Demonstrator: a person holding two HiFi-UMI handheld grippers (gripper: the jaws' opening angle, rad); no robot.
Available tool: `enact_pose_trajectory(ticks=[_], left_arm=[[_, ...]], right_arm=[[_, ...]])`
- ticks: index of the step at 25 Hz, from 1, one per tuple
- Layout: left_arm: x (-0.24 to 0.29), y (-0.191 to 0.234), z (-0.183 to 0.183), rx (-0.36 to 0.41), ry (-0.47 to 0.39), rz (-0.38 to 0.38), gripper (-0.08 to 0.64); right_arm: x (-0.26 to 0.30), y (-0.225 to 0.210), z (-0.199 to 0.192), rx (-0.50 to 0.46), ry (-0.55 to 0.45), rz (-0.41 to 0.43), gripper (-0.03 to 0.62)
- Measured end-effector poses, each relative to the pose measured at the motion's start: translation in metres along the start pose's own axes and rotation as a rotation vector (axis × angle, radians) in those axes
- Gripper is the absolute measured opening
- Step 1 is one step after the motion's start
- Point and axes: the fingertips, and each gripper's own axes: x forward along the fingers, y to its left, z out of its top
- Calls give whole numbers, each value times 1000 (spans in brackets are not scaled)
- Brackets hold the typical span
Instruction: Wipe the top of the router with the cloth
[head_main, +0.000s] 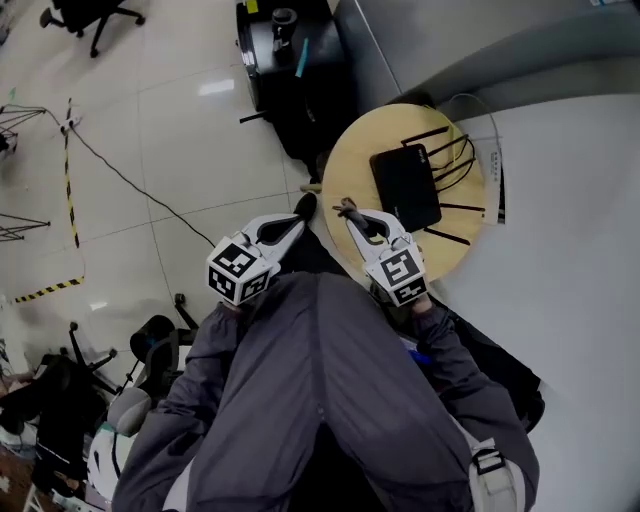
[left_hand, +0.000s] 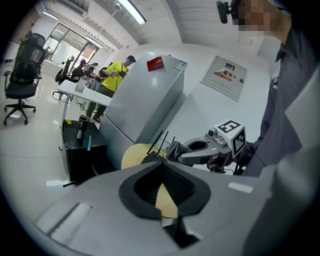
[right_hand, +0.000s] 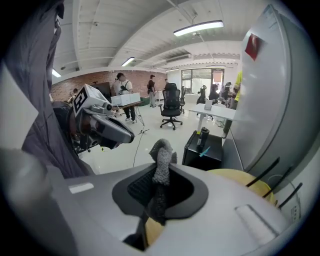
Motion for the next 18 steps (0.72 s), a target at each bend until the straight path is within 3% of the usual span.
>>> enact_pose_trajectory(ticks=[7,13,18], left_arm=[[83,1,39,128,180,-150,0],[155,-2,69,289,398,-348,0],[205,-21,75,360,512,-492,0]], right_arm=[[3,-80,-37,183,-25,-149,32],[-10,-134,-78,469,-50,-357,32],[-23,-168,-112,569,-6,-476,32]])
